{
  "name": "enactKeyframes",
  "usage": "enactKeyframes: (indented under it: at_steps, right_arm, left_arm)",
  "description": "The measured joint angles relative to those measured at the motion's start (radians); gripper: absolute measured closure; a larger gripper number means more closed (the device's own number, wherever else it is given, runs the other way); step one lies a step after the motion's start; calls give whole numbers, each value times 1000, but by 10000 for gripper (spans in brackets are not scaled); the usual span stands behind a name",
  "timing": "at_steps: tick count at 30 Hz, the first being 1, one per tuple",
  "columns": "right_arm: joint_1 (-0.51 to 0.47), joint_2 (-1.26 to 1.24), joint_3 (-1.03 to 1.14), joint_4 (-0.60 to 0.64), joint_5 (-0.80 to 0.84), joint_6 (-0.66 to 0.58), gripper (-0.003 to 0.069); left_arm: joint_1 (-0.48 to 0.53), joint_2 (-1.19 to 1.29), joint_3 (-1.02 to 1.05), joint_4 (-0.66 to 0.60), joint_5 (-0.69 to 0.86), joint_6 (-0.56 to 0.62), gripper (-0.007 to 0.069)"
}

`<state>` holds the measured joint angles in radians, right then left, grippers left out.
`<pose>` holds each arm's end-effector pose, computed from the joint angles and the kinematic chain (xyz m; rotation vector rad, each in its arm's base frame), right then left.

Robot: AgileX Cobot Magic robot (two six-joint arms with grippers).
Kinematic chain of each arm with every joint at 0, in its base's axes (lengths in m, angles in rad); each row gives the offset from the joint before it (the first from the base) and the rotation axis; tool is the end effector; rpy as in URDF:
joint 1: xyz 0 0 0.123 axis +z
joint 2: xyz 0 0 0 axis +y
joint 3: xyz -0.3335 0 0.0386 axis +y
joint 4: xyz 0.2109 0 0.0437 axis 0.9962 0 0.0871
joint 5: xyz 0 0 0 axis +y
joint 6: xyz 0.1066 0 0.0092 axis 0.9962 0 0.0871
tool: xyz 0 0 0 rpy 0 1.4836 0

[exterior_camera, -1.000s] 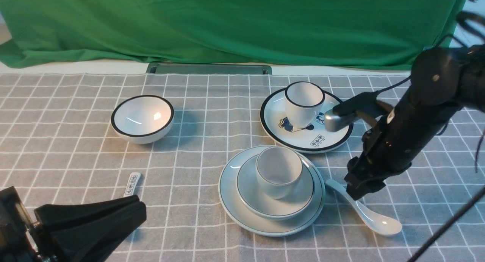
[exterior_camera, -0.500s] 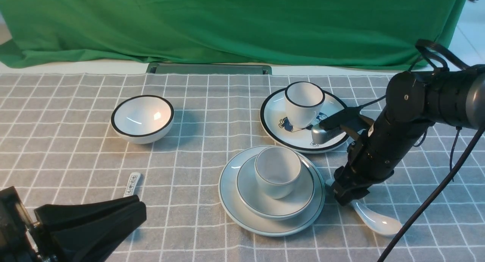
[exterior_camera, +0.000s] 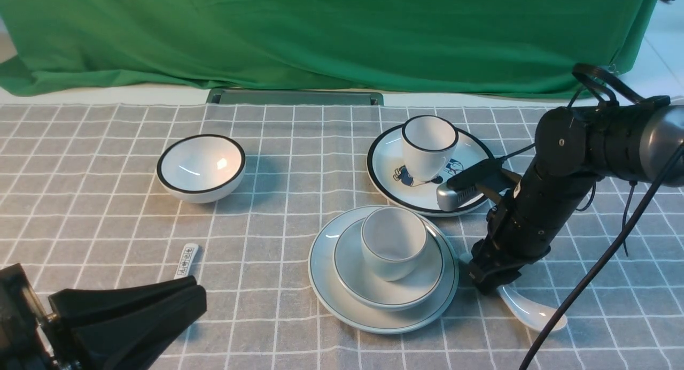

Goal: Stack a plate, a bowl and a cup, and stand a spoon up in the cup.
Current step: Use the right arm to grab a blue soup spoon, then use the right arm to put the blue soup spoon into the blue teacup in the middle

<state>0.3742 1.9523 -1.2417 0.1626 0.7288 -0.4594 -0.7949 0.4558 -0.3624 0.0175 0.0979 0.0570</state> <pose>0.3420 0.1467 0.2100 -1.0321 2.7253 0.1635 0.0267 -0.0270 0.3171 0.7162 1.5459 -0.5397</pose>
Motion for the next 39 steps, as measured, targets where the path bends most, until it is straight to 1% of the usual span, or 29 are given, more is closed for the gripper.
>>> enactKeyframes:
  at_steps: [1,2,9,13,16,17,18,19,22,23,24,25,26,27,28,29,30,31,32,34,35,38,39]
  right_arm:
    - [7,0,0,0,11,2,484]
    - [11,0,0,1,17,5,490]
    - [21,-20,9,11,58,13,481]
    - [22,-114,24,5,95,44,481]
    - [22,-298,83,5,45,97,481]
    - [22,-309,89,6,39,106,481]
    - [24,-433,180,32,-84,141,481]
    - [24,-455,189,36,-98,144,481]
    - [58,-588,334,141,-392,144,481]
    - [83,-610,369,172,-509,134,481]
    - [102,-625,403,195,-583,128,481]
    - [154,-638,453,219,-750,127,481]
    - [195,-637,476,225,-864,128,481]
    - [195,-637,482,228,-864,128,481]
    - [264,-622,513,228,-1019,128,481]
    - [282,-619,516,227,-1055,128,481]
    - [337,-590,528,211,-1176,134,481]
    - [371,-567,531,196,-1258,136,481]
    - [389,-558,531,191,-1305,136,481]
    - [438,-484,531,167,-1495,144,481]
    - [440,-474,531,167,-1504,145,481]
    - [442,-406,532,149,-1596,189,481]
    - [441,-398,532,147,-1599,193,481]
  left_arm:
    - [0,0,0,0,3,0,613]
    - [0,0,0,2,6,0,613]
    - [0,0,0,6,16,0,613]
    - [0,0,0,6,16,3,613]
    - [0,0,0,6,16,3,613]
    - [0,0,0,6,16,3,613]
    - [0,0,0,6,17,3,613]
    - [0,0,0,6,17,3,613]
    - [0,0,0,8,17,3,613]
    - [0,0,0,8,17,3,613]
    - [0,0,0,8,17,3,613]
    - [0,0,0,9,18,3,613]
    - [0,0,0,10,18,3,613]
    - [0,0,0,10,18,3,613]
    - [0,0,0,11,20,4,613]
    - [0,0,0,11,20,4,613]
    - [0,0,0,11,20,4,613]
    - [0,0,0,11,20,4,613]
    - [0,0,0,11,20,4,613]
    - [0,0,0,11,20,4,613]
    - [0,0,0,11,20,4,613]
    - [0,0,0,11,20,9,613]
    - [0,0,0,11,20,8,613]
